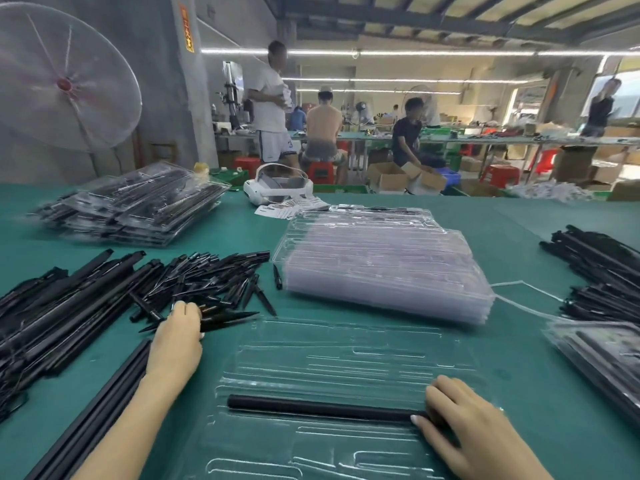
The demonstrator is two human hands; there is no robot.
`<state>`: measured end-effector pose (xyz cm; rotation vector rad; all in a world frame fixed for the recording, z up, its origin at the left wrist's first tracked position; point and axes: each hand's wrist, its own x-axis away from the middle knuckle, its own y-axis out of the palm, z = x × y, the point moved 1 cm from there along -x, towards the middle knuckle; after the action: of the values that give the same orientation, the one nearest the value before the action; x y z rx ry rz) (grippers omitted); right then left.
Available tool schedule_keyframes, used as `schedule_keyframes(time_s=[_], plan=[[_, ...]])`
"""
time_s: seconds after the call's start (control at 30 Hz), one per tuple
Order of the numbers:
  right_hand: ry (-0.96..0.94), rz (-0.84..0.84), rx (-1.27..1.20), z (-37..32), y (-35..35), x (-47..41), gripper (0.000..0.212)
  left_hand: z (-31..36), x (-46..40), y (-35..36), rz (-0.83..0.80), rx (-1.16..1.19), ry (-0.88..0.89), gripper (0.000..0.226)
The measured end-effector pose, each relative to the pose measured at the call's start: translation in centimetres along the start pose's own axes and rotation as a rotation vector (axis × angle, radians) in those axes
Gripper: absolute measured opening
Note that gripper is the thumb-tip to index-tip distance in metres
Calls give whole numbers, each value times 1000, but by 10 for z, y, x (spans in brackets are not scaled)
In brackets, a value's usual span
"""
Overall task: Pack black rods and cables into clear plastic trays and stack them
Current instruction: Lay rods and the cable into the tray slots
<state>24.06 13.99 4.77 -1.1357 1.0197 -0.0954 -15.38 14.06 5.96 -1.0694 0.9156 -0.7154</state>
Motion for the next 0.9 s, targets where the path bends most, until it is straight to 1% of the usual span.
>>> schedule_keyframes(time_s=[0.03,0.13,0.2,0.27,0.33,0.37,0.43,0.5,0.57,0.6,0.67,0.73,0.77,0.8,0.83,0.9], plan=[[10,-24,-14,0,0,1,31,0,-2,-2,-6,-21,17,21],[37,-88,-63,-1,-2,2,38,-2,-9,-10,-37,-76,47,19],[41,-111,-92,-1,-3,2,38,-4,-11,-16,-41,-143,89,13],[52,-126,-123,-2,-5,2,37,-5,-13,-20,59,-116,154,11],[79,-145,-143,-3,-7,1,34,-5,-12,-22,211,-50,252,17],[91,-157,-149,-3,-8,1,33,-3,-11,-22,272,-57,288,21],[103,-174,-173,-4,-9,1,30,-2,-13,-21,311,-116,317,28],[107,-185,-198,-5,-10,1,28,-5,-15,-21,270,-131,263,29],[115,-205,-207,-6,-12,0,27,-9,-15,-21,198,-115,179,21],[117,-211,-207,-5,-12,1,26,-9,-14,-23,186,-93,151,18],[150,-217,-243,-3,-11,1,24,-1,-9,-32,197,13,121,16],[213,-264,-353,-1,-9,3,22,16,1,-48,257,217,138,15],[241,-263,-396,-1,-9,3,19,27,9,-57,260,362,164,15],[279,-248,-446,-1,-10,3,15,40,19,-64,224,510,212,15],[340,-217,-514,0,-13,2,11,54,31,-70,151,626,287,16],[485,-101,-690,1,-20,2,15,82,56,-74,-50,758,434,20]])
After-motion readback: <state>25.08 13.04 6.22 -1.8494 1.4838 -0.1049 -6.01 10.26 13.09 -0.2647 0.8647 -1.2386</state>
